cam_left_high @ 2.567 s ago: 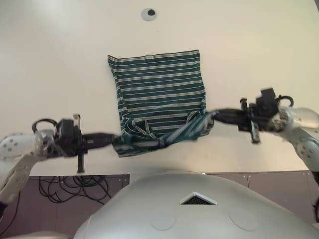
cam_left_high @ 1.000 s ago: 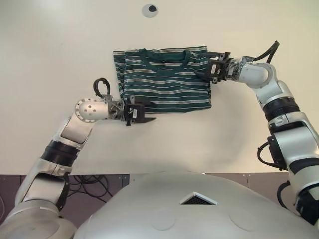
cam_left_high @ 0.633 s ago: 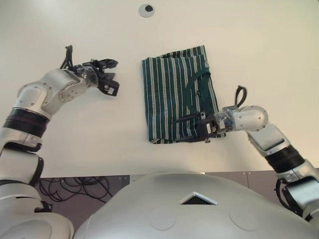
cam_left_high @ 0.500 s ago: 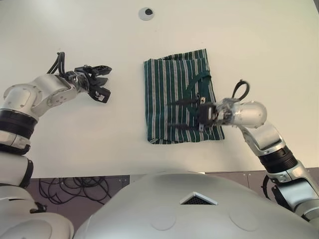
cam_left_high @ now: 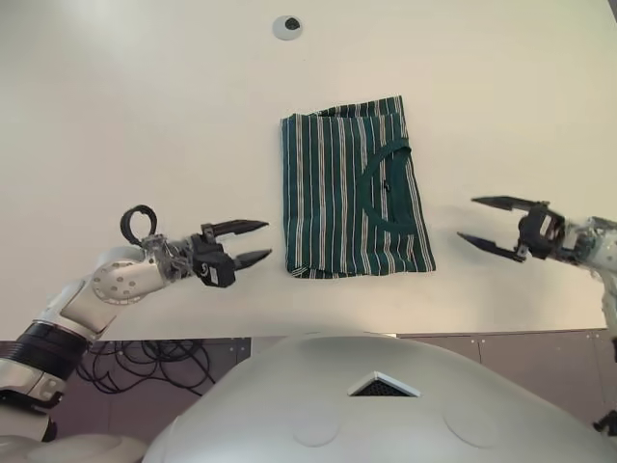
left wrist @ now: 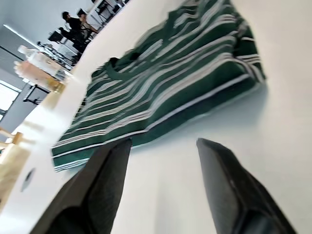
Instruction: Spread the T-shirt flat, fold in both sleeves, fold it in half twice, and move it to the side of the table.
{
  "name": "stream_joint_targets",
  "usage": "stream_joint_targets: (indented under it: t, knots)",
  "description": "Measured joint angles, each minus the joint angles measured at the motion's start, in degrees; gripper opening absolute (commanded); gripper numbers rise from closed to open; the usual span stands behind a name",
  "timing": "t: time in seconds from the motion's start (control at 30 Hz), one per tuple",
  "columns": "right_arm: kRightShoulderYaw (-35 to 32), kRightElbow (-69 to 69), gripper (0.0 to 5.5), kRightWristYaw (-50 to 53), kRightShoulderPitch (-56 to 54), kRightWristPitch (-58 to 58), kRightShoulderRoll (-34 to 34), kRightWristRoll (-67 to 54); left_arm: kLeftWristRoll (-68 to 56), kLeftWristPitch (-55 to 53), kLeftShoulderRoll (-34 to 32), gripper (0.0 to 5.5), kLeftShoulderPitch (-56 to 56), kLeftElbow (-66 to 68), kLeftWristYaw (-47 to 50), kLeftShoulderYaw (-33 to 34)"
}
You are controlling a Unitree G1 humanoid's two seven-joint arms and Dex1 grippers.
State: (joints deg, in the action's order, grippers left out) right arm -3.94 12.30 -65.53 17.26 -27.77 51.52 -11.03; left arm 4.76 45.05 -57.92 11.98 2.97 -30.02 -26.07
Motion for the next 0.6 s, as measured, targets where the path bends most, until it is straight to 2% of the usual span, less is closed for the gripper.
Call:
stream_joint_targets:
  t: [0.1,0.17,0.33,0.47,0.5,0.6]
  knots:
    - [0.0,3.7,4.02,-0.4,0.9,-11.0,1.1,2.1,1.8,3.2,1.6,3.29,-0.6,2.8,-0.9,-0.2]
    - [1.4,4.5,4.06,0.3,0.7,-17.8,0.8,3.1,3.3,4.7,3.0,3.50,-1.4,3.6,-0.8,-0.1]
    - [5.9,6.3,4.06,6.6,-1.6,-32.4,-2.0,10.3,8.7,7.7,7.2,3.50,-5.6,5.5,-0.5,-0.6]
    - [9.0,7.5,4.06,11.4,-4.3,-35.5,-3.8,13.9,9.9,8.7,9.0,3.50,-6.8,6.1,-0.6,-1.6]
    - [9.9,7.7,4.06,12.6,-5.0,-35.7,-3.9,14.8,9.9,9.2,9.3,3.41,-6.9,6.3,-0.6,-1.9]
    - [12.6,7.8,3.50,14.8,-6.9,-35.8,-3.9,16.4,9.9,9.9,9.4,2.83,-6.8,6.7,-0.6,-2.9]
